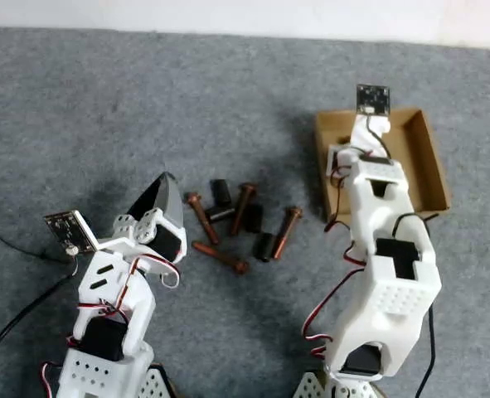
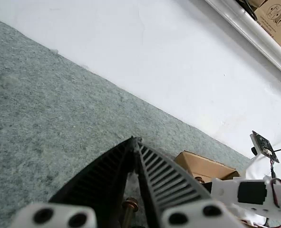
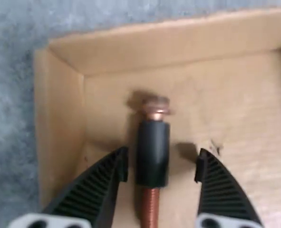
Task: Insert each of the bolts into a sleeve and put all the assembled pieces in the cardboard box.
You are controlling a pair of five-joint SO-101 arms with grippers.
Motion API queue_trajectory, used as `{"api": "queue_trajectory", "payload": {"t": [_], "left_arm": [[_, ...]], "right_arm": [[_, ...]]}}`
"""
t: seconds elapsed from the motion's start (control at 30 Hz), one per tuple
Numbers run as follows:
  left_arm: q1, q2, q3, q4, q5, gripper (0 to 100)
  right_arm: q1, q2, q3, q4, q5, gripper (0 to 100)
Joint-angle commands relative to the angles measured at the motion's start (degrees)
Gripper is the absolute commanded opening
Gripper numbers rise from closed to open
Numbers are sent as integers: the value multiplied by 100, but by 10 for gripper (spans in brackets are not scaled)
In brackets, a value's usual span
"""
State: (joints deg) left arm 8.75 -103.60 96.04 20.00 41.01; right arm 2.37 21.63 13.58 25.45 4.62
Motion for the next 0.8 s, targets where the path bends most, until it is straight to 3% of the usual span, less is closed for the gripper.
{"api": "queue_trajectory", "payload": {"t": [0.0,0.2,0.4,0.53,0.77], "left_arm": [[-40,-31,110,-123,-44,7],[-40,-31,110,-123,-44,7],[-57,-31,110,-123,-44,7],[-66,-22,110,-123,-44,8],[-57,-22,110,-114,-44,7]], "right_arm": [[-136,-585,-356,523,-18,214],[-453,-2273,-259,1411,9,214],[-1516,-3776,752,2404,26,214],[-2105,-4435,1815,2466,9,214],[-2237,-4611,3011,2369,0,214]]}}
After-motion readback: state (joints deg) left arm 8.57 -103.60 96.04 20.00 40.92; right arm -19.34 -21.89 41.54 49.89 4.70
